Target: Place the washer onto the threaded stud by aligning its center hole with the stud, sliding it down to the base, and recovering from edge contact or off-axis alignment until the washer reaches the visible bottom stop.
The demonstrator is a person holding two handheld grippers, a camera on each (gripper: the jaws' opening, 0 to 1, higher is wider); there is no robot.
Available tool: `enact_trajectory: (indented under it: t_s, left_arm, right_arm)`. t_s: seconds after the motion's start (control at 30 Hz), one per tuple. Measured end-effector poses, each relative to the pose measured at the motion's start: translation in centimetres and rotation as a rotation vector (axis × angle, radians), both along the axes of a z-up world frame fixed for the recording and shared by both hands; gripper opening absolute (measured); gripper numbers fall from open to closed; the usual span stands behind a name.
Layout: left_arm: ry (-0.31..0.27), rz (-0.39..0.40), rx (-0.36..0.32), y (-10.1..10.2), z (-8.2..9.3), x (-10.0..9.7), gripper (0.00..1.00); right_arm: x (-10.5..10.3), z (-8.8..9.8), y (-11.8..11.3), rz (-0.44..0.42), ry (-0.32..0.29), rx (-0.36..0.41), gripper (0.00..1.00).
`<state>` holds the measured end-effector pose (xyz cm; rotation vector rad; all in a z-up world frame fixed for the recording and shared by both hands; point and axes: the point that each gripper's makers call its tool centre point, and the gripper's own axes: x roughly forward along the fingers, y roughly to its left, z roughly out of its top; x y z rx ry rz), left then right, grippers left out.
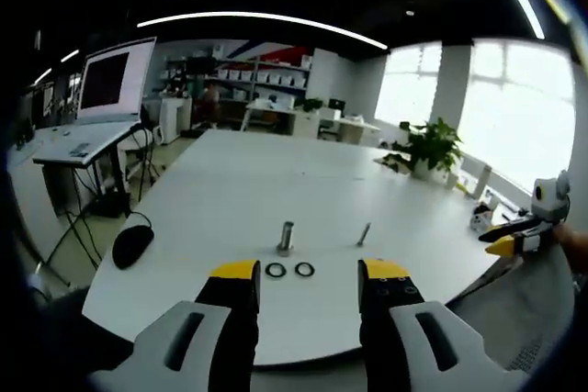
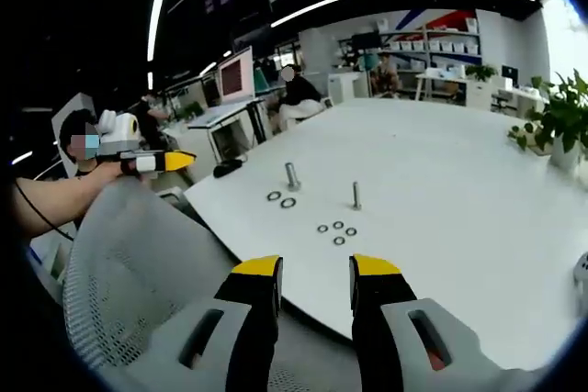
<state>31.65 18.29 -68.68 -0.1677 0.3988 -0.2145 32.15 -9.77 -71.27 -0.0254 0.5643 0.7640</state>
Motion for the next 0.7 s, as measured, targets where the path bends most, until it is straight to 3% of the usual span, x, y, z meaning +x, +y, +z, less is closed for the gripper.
enact_trajectory:
  t_s: [0.7]
  left_arm:
    - [0.001, 0.006, -0.009, 0.61, -0.21, 0.26, 0.38]
  right_arm:
    - [0.23, 0.09, -0.24, -0.012, -0.005, 0.009, 0.31]
